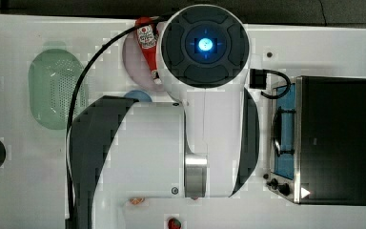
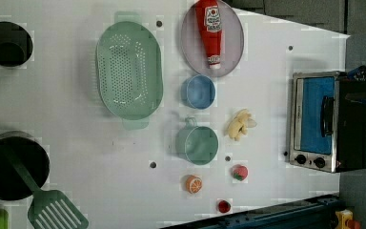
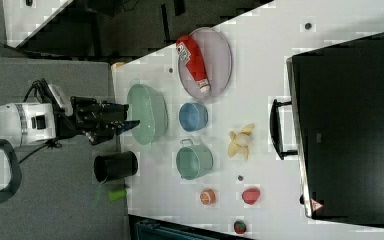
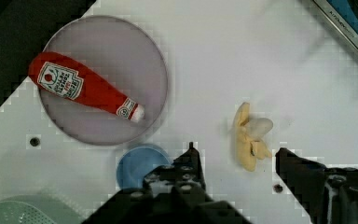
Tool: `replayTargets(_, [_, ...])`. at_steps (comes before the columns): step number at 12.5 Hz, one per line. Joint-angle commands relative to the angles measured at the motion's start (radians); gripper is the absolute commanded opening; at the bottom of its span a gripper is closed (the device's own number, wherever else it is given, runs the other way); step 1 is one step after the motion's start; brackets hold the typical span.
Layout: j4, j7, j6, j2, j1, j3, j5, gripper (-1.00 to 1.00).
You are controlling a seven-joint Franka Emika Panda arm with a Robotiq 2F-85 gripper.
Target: Pick banana from table and place on oven.
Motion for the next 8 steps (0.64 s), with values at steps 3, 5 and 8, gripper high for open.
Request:
replayTargets(3, [-0.212,-0.029,-0.137,-0.385,-0.028,-0.04,0.0,1.0])
replayTargets(5, [-0.22,-0.029,-0.137,-0.378,-0.028,-0.04,0.0,1.0])
replayTargets(8, [-0.271,-0.029,-0.112,-0.33,-0.028,-0.038,0.0,1.0])
